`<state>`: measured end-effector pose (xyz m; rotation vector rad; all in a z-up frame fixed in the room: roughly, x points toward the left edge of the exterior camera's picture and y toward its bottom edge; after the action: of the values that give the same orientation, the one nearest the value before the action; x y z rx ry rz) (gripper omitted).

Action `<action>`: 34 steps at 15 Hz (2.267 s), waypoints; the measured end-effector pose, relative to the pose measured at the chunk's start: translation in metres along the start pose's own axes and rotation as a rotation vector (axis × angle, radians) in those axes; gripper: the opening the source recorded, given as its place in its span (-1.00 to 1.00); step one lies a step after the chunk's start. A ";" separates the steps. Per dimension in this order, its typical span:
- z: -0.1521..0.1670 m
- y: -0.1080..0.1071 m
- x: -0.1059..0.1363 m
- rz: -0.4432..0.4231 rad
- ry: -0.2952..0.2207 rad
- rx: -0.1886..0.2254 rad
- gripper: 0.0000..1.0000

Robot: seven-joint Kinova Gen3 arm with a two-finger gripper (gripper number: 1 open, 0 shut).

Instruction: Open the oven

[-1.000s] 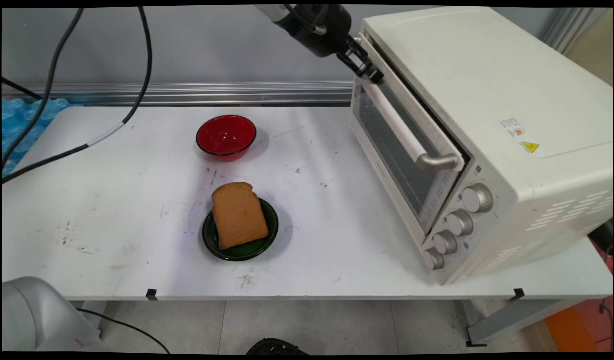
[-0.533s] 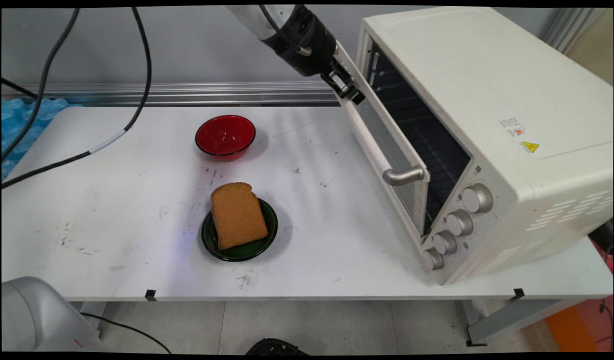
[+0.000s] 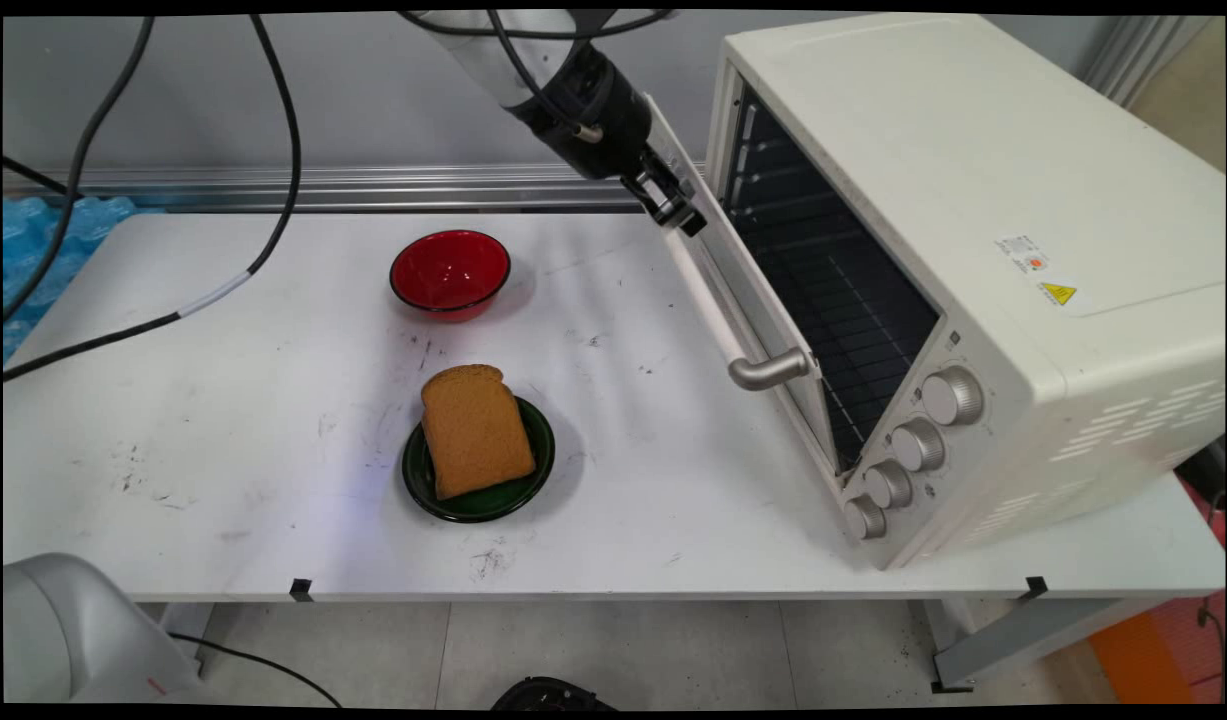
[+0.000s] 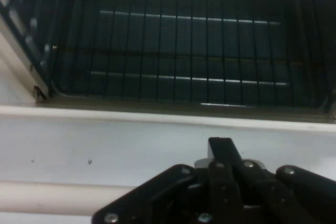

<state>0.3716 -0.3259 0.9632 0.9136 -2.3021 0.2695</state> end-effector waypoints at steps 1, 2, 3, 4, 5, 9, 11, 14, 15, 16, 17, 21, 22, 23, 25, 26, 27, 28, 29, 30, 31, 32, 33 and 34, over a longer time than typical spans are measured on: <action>0.001 0.001 -0.002 0.001 -0.003 0.001 -1.00; 0.002 0.001 -0.005 0.003 -0.006 0.000 -1.00; 0.004 0.001 -0.007 0.005 -0.009 -0.001 -1.00; 0.006 0.001 -0.009 0.008 -0.011 -0.002 -1.00; 0.007 0.001 -0.011 0.011 -0.012 -0.003 -1.00; 0.013 0.002 -0.021 0.023 -0.016 -0.006 -1.00; 0.015 0.002 -0.026 0.026 -0.017 -0.006 -1.00; 0.020 0.001 -0.035 0.026 -0.015 -0.003 -1.00; 0.022 0.000 -0.039 0.025 -0.014 -0.003 -1.00; 0.024 0.000 -0.043 0.024 -0.012 -0.002 -1.00; 0.026 -0.001 -0.046 0.023 -0.011 -0.003 -1.00; 0.032 -0.001 -0.062 0.020 -0.004 -0.007 -1.00; 0.034 -0.002 -0.066 0.019 -0.002 -0.009 -1.00; 0.036 -0.002 -0.070 0.018 0.000 -0.011 -1.00; 0.038 -0.002 -0.076 0.017 0.005 -0.013 -1.00; 0.039 -0.002 -0.079 0.017 0.009 -0.015 -1.00; 0.040 -0.002 -0.082 0.017 0.011 -0.016 -1.00; 0.042 -0.002 -0.085 0.015 0.014 -0.018 -1.00; 0.042 -0.002 -0.087 0.014 0.016 -0.019 -1.00; 0.044 -0.002 -0.091 0.012 0.020 -0.019 -1.00; 0.045 -0.002 -0.096 0.008 0.024 -0.019 -1.00; 0.047 -0.003 -0.100 0.005 0.027 -0.019 -1.00; 0.048 -0.003 -0.103 0.001 0.030 -0.019 -1.00; 0.050 -0.004 -0.108 -0.002 0.034 -0.020 -1.00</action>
<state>0.4093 -0.2904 0.8562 0.8950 -2.2682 0.2594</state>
